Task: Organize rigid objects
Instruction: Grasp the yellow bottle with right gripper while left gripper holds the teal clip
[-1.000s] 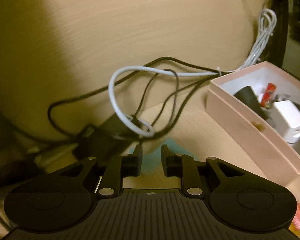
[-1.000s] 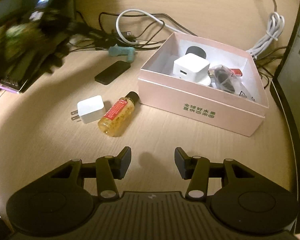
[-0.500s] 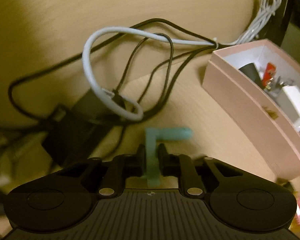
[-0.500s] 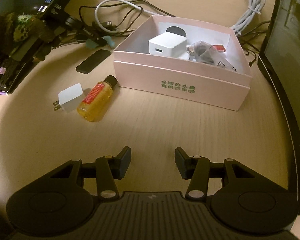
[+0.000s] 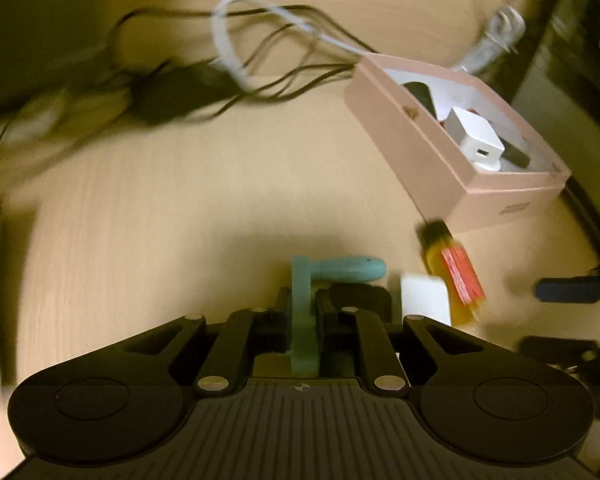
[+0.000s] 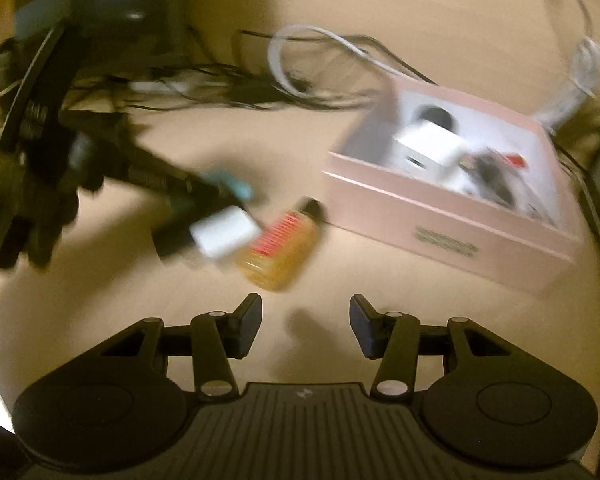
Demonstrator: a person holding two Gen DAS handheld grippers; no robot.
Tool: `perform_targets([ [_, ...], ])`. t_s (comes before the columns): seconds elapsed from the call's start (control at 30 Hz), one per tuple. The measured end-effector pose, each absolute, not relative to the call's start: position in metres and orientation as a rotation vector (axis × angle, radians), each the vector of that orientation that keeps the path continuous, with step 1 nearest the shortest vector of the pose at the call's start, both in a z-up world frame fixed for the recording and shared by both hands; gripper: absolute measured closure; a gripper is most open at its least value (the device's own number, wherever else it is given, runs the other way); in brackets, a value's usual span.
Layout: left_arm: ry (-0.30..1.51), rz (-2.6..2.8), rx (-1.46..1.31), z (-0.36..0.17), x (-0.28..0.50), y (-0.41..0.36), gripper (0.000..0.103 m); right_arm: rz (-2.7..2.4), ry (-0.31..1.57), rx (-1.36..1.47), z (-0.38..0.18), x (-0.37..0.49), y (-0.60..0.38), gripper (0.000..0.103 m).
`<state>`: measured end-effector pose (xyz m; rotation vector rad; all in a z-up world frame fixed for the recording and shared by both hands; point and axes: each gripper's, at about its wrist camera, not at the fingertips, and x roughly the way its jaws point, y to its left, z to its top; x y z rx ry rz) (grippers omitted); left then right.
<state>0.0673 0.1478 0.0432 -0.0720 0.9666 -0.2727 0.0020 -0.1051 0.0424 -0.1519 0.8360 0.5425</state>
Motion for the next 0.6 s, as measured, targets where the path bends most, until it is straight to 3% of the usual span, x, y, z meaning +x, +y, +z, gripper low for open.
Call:
perform_targets([
  [0.07, 0.968, -0.222, -0.139, 0.042, 0.044, 0.154, 0.088, 0.602, 0.813, -0.165, 0.044, -0.002, -0.093, 0.048],
  [0.27, 0.92, -0.098, -0.189, 0.043, -0.017, 0.166, 0.088, 0.704, 0.796, -0.214, 0.038, -0.002, -0.057, 0.048],
  [0.6, 0.903, 0.018, -0.248, 0.047, -0.039, 0.171, 0.087, 0.524, 0.654, -0.218, 0.04, 0.012, -0.051, 0.048],
])
